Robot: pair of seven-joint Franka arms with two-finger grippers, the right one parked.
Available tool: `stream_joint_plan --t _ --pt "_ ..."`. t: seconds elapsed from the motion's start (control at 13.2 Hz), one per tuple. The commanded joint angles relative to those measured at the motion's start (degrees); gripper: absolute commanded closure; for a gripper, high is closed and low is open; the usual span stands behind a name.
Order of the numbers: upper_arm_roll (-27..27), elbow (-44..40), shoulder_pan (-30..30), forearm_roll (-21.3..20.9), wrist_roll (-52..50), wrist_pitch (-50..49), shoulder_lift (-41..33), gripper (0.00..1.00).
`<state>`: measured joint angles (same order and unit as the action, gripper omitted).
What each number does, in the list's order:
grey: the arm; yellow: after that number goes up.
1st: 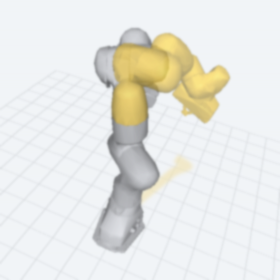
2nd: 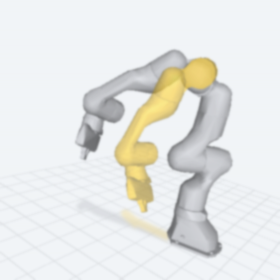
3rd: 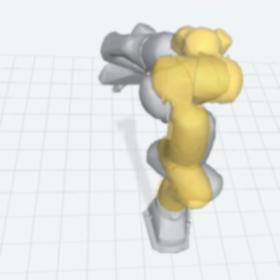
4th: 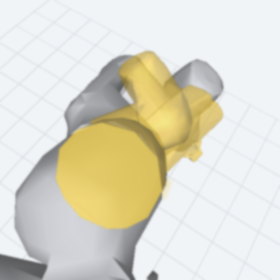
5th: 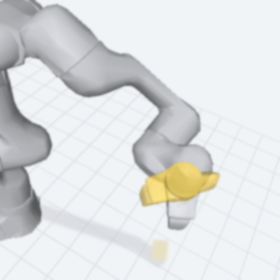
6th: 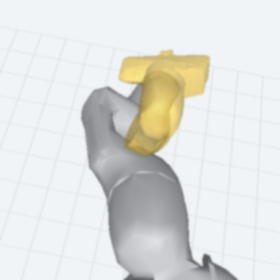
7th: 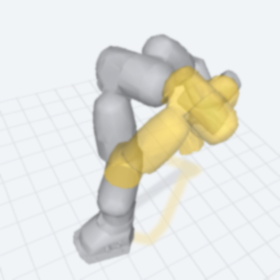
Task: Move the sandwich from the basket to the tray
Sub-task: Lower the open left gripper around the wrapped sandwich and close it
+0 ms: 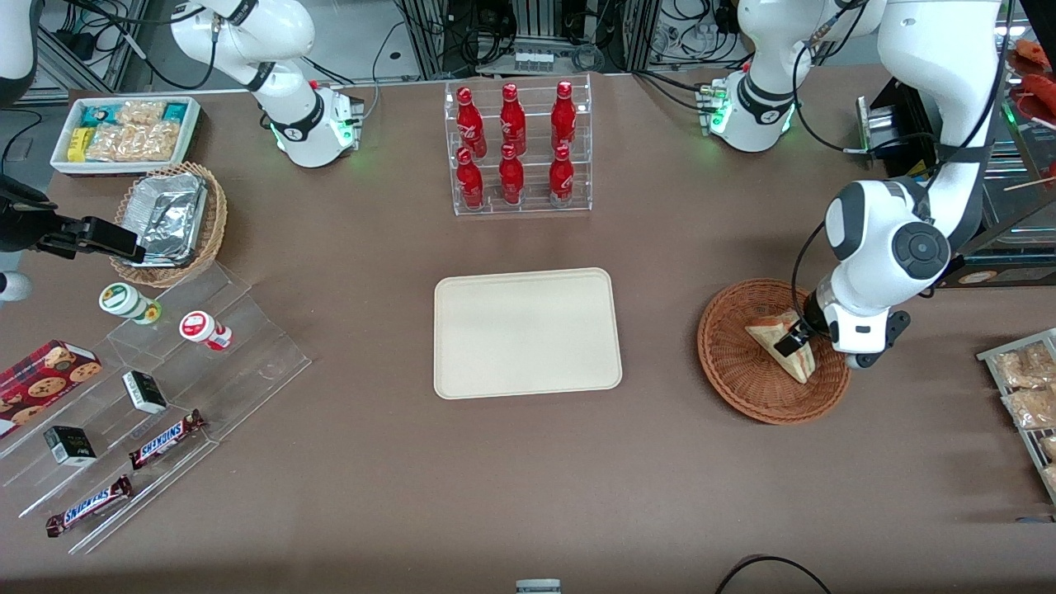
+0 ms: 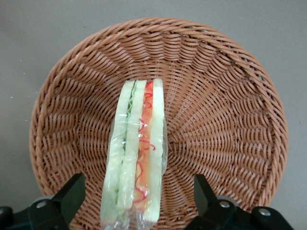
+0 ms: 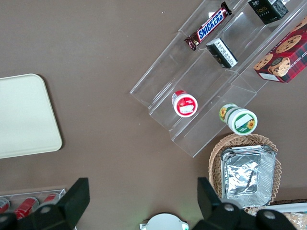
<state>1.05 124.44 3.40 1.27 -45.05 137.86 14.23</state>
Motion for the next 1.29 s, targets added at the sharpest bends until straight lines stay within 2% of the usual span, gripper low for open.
stream_joint_plan --t 0.0,0.23,0.3,0.38,0.53,0.61,0.76,0.98,1.21 --pt "0.10 -0.08 0.29 -0.65 -1.53 2.58 1.93 0.00" --pt "0.10 0.10 0.29 -0.65 -1.53 3.47 3.17 0.00" --pt "0.10 0.19 0.29 -0.57 -1.62 3.39 3.17 0.05" --pt "0.10 0.10 0.29 -0.48 -1.62 2.95 3.17 0.24" --pt "0.10 0.36 0.29 -0.57 -1.44 2.42 3.08 0.71" --pt "0.10 0.54 0.29 -0.57 -1.09 1.11 2.82 0.87" --pt "0.10 0.28 0.29 -0.57 0.04 -1.61 1.86 0.99" --pt "0.18 -2.34 0.29 -0.57 4.17 -9.06 -0.51 1.00" --pt "0.18 -11.38 3.00 -0.65 7.95 -22.85 -0.35 1.00"
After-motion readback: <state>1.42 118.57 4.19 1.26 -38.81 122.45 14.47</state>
